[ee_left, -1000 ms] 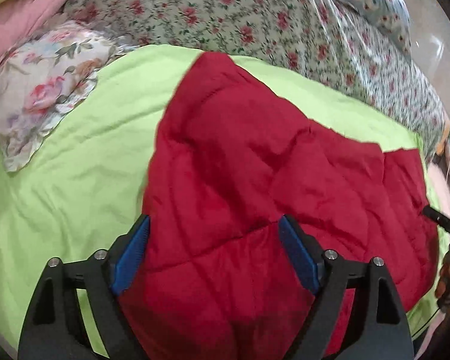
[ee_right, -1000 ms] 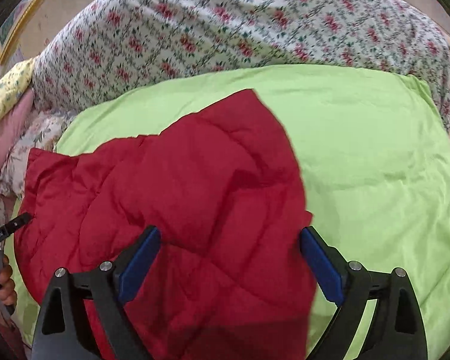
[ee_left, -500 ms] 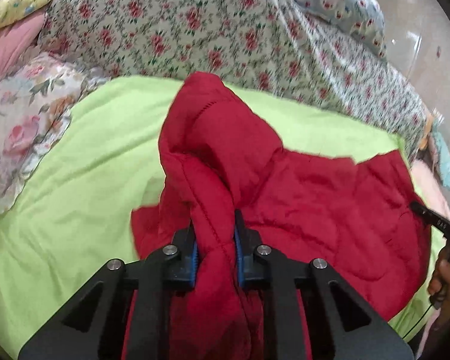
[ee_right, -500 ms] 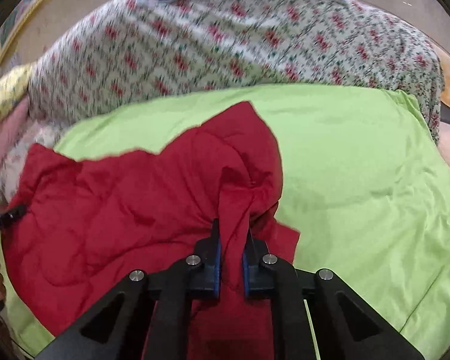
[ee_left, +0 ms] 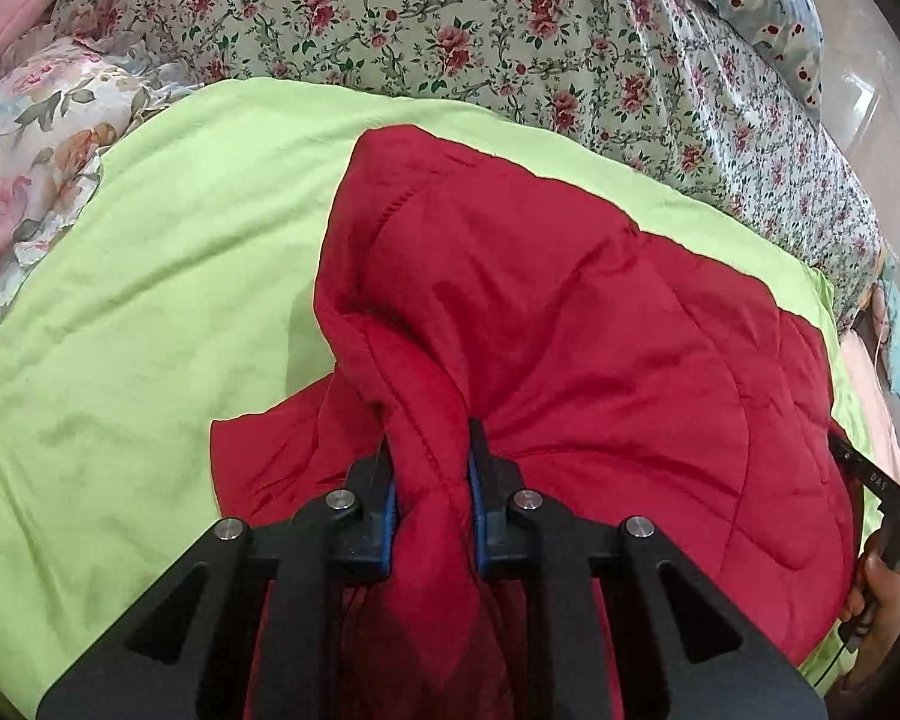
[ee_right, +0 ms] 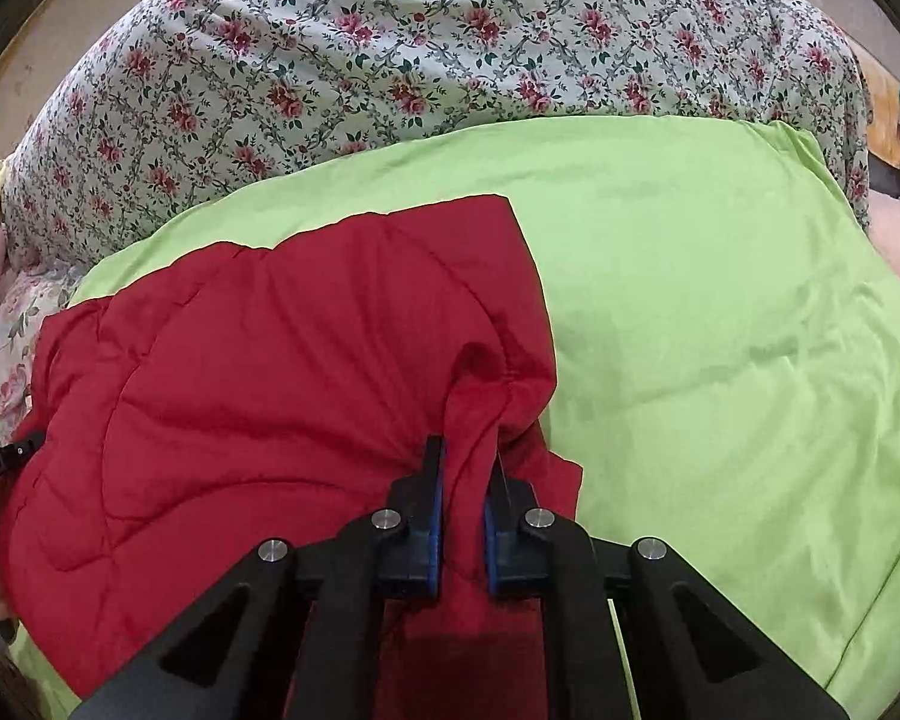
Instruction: Fold large clothes
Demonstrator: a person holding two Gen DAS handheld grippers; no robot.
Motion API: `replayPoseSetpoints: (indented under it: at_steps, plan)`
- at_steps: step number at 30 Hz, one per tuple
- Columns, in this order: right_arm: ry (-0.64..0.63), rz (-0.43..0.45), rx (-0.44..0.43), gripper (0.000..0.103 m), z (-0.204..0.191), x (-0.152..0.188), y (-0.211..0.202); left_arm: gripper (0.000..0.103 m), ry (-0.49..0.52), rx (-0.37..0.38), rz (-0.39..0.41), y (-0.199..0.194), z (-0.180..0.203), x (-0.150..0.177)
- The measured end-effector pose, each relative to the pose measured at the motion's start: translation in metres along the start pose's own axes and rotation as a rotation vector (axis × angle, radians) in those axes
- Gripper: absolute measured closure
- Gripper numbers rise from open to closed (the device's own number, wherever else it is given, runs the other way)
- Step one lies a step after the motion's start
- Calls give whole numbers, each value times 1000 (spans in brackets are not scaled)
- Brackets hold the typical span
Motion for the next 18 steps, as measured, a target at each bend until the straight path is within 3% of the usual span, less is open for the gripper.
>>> replayPoseSetpoints:
  at_steps: [11,18]
  plan:
    - [22,-17,0,92,5,1,10,82,9,-29,-12,1,0,2]
    - [46,-30,-17,90,9,-1,12,58,-15,-27,36,-27,-2,5]
Point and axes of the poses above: each gripper's, at about its wrist camera, not at the fingertips, and y roughly the way its jaws point, z to its right, x to its underside, the point moved 6 cm from there along y, roughly the way its jaws point, and after that the axes turned 7 degrees about -z, right-handed, at the moved point
